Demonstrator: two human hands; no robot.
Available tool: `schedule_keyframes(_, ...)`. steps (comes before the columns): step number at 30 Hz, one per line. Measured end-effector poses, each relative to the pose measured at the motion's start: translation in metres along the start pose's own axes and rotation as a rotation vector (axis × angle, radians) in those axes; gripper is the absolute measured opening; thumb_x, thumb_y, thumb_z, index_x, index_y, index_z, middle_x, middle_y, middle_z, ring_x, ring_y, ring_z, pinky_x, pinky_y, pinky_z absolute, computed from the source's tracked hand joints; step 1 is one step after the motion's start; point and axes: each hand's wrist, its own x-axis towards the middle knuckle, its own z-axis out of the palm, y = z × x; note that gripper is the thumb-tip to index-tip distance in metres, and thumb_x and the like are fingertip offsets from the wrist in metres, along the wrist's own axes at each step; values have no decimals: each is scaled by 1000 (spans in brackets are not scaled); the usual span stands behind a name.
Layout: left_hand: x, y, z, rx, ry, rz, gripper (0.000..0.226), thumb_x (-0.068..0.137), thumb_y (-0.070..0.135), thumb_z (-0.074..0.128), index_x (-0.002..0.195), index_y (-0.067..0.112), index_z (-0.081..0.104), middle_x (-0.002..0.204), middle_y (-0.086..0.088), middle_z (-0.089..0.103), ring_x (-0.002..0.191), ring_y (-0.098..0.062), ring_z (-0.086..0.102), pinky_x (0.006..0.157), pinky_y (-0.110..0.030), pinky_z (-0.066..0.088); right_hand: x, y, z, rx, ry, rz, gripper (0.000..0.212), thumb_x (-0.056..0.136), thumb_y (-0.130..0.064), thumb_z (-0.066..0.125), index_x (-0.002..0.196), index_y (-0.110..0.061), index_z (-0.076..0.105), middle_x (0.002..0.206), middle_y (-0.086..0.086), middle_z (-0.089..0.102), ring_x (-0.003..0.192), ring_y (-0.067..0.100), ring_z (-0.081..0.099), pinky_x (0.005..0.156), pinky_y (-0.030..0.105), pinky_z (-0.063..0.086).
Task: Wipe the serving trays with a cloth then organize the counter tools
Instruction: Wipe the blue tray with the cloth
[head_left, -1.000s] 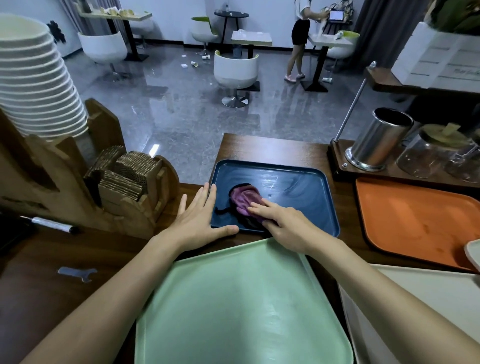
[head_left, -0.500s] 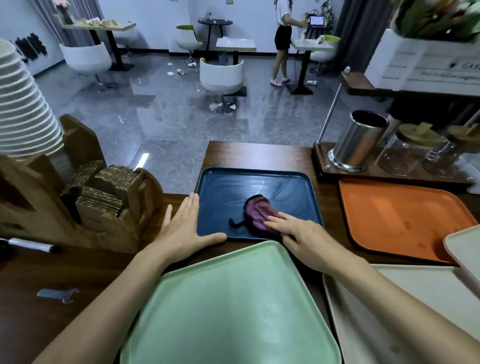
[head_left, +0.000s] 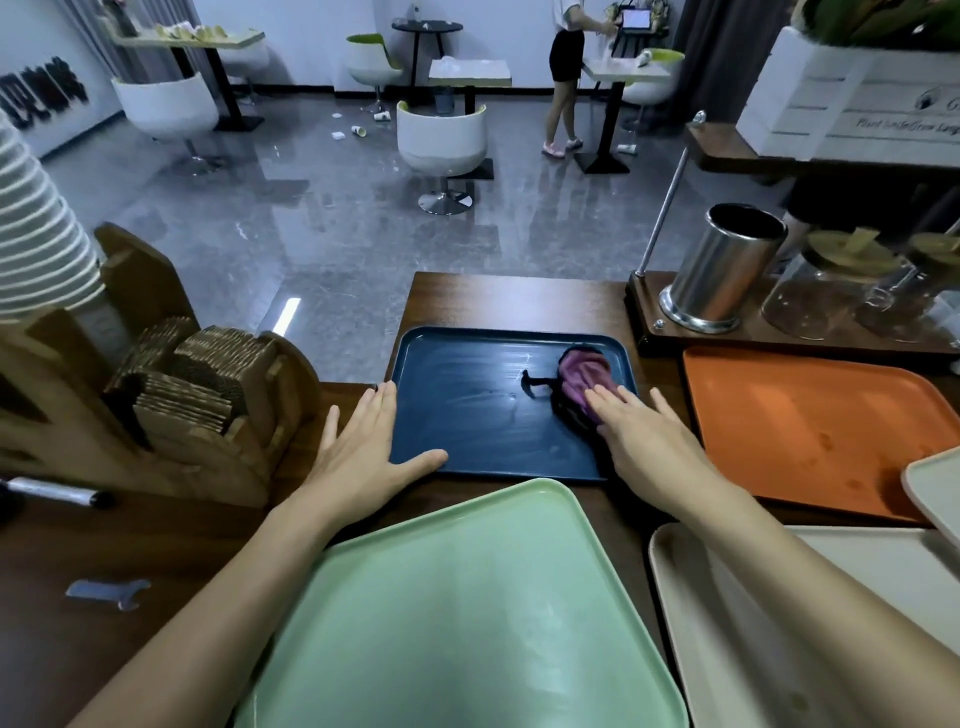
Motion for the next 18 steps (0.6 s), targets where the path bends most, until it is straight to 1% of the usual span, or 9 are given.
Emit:
schedule_keyframes(4, 0, 1, -1, -4, 0, -5, 113, 84, 87, 37, 162, 24, -13, 171, 7, -10, 155, -6, -13, 127, -46, -10, 36, 1, -9, -1, -26, 59, 52, 107, -23, 34, 158, -20, 24, 166, -2, 23, 154, 22, 18, 124, 46, 8)
schedule_keyframes(6, 0, 1, -1, -7, 1, -3, 113, 83, 88, 38, 163, 23, -12, 171, 7, -9, 156, -6, -12, 127, -47, -10, 50, 0, -11, -3, -21, 68, 53, 105, -23, 37, 156, -15, 28, 165, 3, 27, 153, 25, 19, 123, 49, 10)
schedule_keyframes(9, 0, 2, -2, -13, -2, -3, 116, 82, 89, 39, 163, 23, -12, 171, 7, -8, 156, -6, -12, 127, -47, -10, 61, -4, -10, 9, 18, 56, 51, 99, -18, 43, 149, -8, 37, 157, 13, 38, 146, 31, 29, 121, 51, 15)
schedule_keyframes(11, 0, 1, -1, -8, -2, -6, 118, 80, 90, 38, 162, 23, -12, 171, 7, -9, 156, -7, -12, 127, -48, -9, 62, -11, -10, 13, 47, 29, 48, 96, -13, 45, 143, -6, 41, 152, 15, 43, 140, 32, 35, 117, 47, 21)
schedule_keyframes(13, 1, 1, 0, 1, -3, -8, 120, 77, 93, 36, 162, 23, -12, 171, 7, -9, 156, -6, -12, 127, -48, -9, 62, -30, -10, 78, 51, -23, 49, 96, -9, 45, 145, -5, 41, 153, 14, 41, 139, 32, 35, 111, 43, 28)
schedule_keyframes(14, 1, 1, 0, 5, -3, -8, 121, 76, 94, 34, 163, 23, -12, 171, 7, -9, 156, -6, -13, 127, -48, -9, 61, -45, -9, 125, 45, -67, 51, 97, -7, 45, 148, -7, 39, 157, 12, 37, 143, 31, 32, 111, 41, 29)
schedule_keyframes(16, 2, 1, 1, 8, -9, -7, 124, 72, 97, 30, 163, 22, -12, 171, 8, -9, 156, -6, -13, 127, -48, -9, 58, -80, -3, 193, 36, -198, 55, 97, -6, 46, 151, -8, 38, 161, 9, 33, 148, 29, 27, 115, 38, 27)
schedule_keyframes(18, 2, 1, 1, 13, -8, -7, 128, 68, 100, 25, 163, 22, -12, 171, 7, -9, 155, -6, -13, 127, -47, -9, 56, -112, 4, 229, 35, -323, 55, 94, -4, 47, 148, -6, 42, 159, 12, 36, 145, 32, 30, 118, 38, 27)
